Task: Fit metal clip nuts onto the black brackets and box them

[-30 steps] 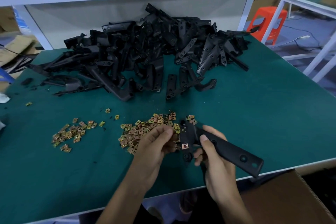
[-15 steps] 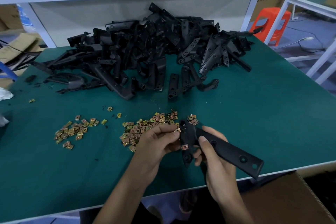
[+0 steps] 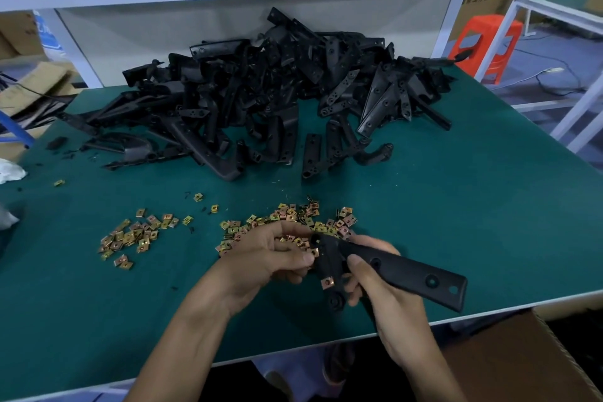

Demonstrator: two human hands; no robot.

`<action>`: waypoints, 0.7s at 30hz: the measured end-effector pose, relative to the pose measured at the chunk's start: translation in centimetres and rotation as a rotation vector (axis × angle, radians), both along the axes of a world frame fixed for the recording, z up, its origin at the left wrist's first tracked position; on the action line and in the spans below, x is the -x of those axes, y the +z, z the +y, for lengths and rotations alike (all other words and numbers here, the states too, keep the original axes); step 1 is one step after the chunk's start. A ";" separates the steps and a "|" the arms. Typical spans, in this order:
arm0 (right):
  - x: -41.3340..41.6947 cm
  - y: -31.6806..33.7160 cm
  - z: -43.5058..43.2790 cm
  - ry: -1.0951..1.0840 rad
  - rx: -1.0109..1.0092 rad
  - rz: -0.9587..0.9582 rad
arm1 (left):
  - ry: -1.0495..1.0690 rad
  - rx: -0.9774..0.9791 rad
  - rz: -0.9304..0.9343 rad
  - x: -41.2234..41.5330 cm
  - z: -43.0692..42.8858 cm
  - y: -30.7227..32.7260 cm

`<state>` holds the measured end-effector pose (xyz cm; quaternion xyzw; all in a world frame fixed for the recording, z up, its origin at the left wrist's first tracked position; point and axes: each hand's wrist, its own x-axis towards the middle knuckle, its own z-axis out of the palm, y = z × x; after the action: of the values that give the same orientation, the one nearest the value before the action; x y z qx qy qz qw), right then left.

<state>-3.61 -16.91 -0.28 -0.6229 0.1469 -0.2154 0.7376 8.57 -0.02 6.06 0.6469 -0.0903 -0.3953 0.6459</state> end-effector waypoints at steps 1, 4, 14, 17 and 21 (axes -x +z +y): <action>0.3 0.3 -0.1 0.032 0.013 -0.002 | -0.031 -0.015 -0.006 -0.1 0.1 0.1; 0.9 1.1 -0.3 0.078 0.114 0.034 | -0.078 -0.046 -0.029 0.2 0.1 0.7; 8.9 3.1 0.0 -0.251 0.404 0.222 | -0.138 -0.121 -0.276 6.4 -6.0 1.0; 13.4 3.9 -3.6 -0.552 0.236 0.232 | -0.301 -0.155 -0.234 8.0 -7.2 0.5; 19.6 5.0 -11.2 -1.076 -0.262 0.188 | -0.332 -0.239 -0.307 8.0 -7.2 -0.5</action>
<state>-23.25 -28.10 4.73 -0.3796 0.5346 -0.4850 0.5787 0.52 -7.22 5.60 0.7472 -0.2451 -0.4011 0.4698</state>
